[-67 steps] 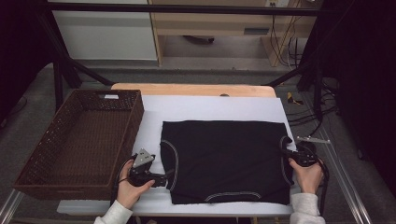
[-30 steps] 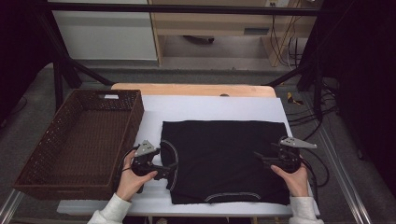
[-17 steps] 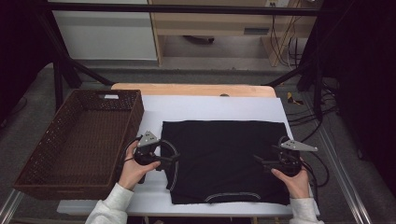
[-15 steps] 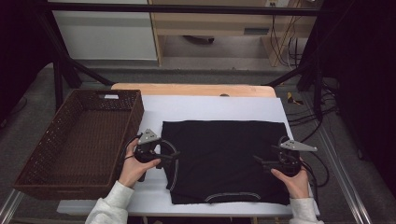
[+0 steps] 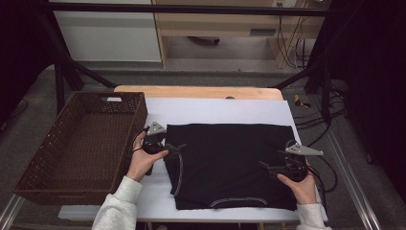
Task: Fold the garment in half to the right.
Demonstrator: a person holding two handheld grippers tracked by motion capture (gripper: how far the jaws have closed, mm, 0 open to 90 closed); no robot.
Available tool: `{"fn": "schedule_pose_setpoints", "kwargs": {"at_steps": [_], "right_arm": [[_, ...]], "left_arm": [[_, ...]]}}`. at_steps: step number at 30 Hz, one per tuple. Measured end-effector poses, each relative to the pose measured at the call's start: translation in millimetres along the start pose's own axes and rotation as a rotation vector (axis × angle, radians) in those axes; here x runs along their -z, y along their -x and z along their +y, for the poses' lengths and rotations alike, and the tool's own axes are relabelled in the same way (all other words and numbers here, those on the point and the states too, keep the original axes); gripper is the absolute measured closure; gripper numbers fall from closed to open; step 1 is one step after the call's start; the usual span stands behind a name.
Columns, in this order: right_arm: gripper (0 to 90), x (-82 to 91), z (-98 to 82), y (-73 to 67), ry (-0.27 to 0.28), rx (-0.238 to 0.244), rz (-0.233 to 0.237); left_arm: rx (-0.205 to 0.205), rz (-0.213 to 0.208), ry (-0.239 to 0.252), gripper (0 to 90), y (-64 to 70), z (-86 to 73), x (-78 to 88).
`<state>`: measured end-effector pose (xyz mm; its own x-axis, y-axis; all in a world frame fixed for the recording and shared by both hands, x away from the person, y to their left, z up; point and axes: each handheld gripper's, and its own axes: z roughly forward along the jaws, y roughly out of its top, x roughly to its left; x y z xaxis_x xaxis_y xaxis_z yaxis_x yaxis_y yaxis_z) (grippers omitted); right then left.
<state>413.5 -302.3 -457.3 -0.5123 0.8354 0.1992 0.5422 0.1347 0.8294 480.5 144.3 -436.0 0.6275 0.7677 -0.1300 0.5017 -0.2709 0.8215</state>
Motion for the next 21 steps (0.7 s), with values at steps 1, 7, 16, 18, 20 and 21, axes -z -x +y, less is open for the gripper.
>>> {"fn": "schedule_pose_setpoints", "kwargs": {"at_steps": [1,7,16,18,20,21], "right_arm": [[2.3,-0.1,0.0,-0.3,-0.003,-0.001,0.001],[2.3,-0.5,0.2,0.0,-0.001,-0.005,-0.001],[2.3,-0.8,-0.4,-0.3,-0.009,0.001,0.001],[2.3,-1.6,-0.6,-0.9,-0.016,0.003,-0.001],[2.2,-1.7,-0.7,-1.0,-0.015,0.002,0.0],[2.2,-1.7,-0.9,-0.9,-0.016,0.009,-0.001]], "left_arm": [[-0.001,0.002,-0.003,2.7,-0.6,0.8,-1.3],[0.015,0.016,-0.006,2.8,-6.4,4.5,-9.2],[0.04,0.081,-0.031,4.3,-18.3,5.0,-21.9],[0.058,0.1,-0.035,5.3,-22.3,3.6,-25.4],[0.063,0.122,-0.04,7.1,-26.0,2.0,-29.1],[0.063,0.127,-0.045,7.5,-27.0,1.5,-30.4]]}}
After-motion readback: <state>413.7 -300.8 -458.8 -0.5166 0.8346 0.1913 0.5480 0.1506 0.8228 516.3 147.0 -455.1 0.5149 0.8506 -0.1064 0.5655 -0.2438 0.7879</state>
